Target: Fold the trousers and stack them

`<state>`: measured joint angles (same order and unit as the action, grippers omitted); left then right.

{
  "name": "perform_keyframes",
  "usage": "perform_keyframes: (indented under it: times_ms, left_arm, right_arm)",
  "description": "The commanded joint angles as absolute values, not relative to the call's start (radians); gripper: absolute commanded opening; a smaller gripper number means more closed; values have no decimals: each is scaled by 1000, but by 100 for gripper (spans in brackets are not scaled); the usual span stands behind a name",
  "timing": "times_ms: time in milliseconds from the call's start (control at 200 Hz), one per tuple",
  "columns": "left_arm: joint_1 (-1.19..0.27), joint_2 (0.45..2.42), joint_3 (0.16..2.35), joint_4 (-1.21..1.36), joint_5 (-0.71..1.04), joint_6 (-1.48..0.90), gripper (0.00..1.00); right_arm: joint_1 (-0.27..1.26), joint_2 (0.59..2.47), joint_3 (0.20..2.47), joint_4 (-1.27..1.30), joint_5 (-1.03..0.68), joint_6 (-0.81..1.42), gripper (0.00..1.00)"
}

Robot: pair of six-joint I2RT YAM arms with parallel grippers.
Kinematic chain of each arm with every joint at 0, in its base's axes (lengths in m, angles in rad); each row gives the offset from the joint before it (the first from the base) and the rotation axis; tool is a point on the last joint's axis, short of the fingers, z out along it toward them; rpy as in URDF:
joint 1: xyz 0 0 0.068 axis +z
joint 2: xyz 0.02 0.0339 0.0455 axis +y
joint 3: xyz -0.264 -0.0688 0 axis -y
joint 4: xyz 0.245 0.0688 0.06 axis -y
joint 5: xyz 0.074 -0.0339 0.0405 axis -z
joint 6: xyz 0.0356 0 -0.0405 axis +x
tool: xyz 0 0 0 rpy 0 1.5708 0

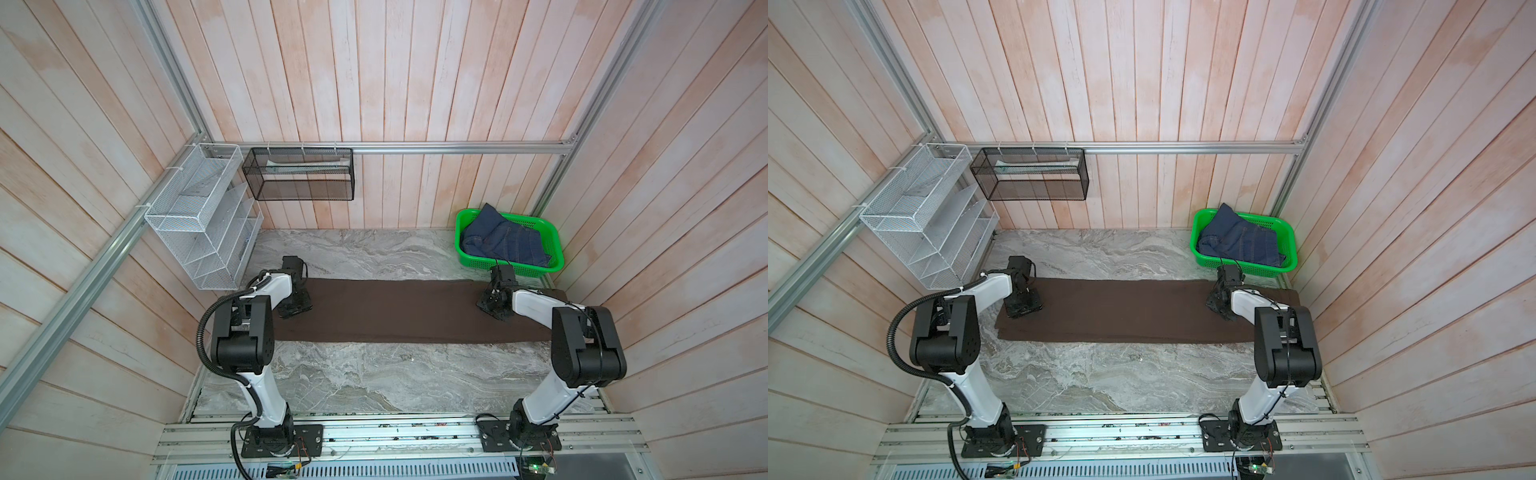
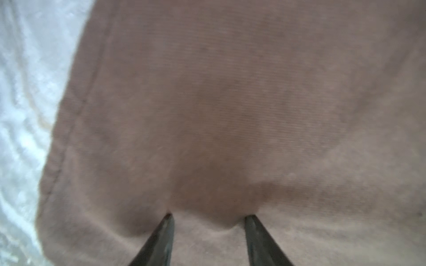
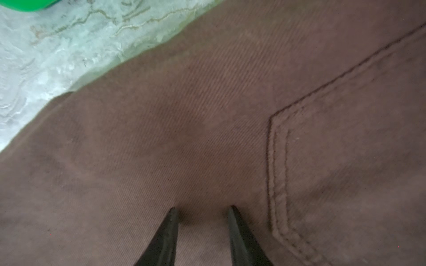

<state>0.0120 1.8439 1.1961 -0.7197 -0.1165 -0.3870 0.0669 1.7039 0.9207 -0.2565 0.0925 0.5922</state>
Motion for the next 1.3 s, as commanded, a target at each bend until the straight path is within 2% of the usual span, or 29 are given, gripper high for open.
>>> perform_keyframes:
  times_ms: [0, 255, 795, 1045, 1295]
  left_arm:
    - [20, 1740, 1218, -788, -160, -386, 61]
    - [67, 1668, 1236, -841, -232, -359, 77]
    - [156, 1854, 1242, -723, -85, -304, 78]
    - [158, 1913, 1219, -722, -58, -314, 71]
    - [148, 1904, 1186, -720, -9, -310, 54]
  right_arm:
    - [63, 1739, 904, -327, 109, 567, 39]
    - [-13, 1723, 856, -315, 127, 542, 38]
    - [-15, 1710, 861, -303, 81, 535, 38]
    - [7, 1716, 853, -297, 73, 542, 38]
    - [18, 1709, 854, -298, 74, 549, 37]
